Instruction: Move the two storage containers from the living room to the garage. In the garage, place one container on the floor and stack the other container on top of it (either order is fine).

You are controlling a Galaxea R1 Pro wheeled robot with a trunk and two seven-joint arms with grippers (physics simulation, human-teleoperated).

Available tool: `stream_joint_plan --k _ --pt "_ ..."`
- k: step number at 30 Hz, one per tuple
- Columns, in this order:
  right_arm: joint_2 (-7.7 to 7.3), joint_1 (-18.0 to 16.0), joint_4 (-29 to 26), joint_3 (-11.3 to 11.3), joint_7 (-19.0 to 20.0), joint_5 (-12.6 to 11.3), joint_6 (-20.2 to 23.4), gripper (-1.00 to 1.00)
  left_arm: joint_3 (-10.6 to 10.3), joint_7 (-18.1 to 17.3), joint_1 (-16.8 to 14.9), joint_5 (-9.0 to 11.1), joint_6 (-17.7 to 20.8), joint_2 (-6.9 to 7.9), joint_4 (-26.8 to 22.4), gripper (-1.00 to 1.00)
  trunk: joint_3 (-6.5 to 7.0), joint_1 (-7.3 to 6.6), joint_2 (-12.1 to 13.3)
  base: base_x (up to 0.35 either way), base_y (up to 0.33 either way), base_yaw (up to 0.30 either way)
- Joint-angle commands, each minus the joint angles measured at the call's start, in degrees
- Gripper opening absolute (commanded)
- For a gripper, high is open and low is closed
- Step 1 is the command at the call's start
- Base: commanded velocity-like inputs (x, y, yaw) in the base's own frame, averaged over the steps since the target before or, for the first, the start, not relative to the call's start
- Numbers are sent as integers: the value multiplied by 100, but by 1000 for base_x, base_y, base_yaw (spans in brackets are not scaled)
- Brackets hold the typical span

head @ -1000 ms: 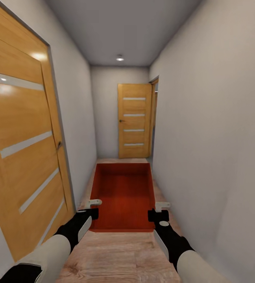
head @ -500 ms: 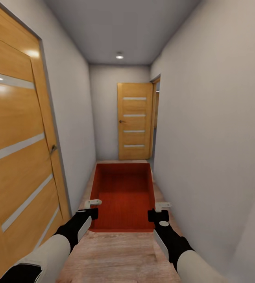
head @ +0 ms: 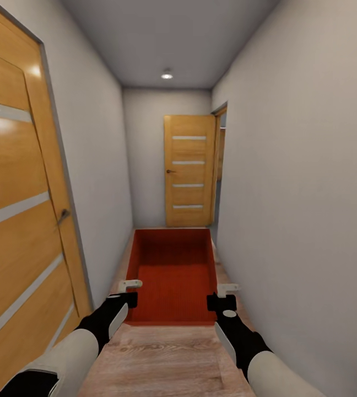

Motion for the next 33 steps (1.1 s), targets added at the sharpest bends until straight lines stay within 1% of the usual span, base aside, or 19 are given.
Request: stream_joint_plan --k 1,10,33 --pt "-93 -2 14 25 -54 -59 17 -100 17 154 -6 -117 -334 127 -151 -100 -9 4 -7 322 0 0" --pt "-93 -2 14 31 -50 -27 17 -100 20 154 -7 -111 -334 157 -141 -100 -9 4 -7 322 0 0" --pt "-88 -2 13 47 -45 -1 15 -100 26 154 -7 -114 -334 159 -140 -100 -9 4 -7 322 0 0"
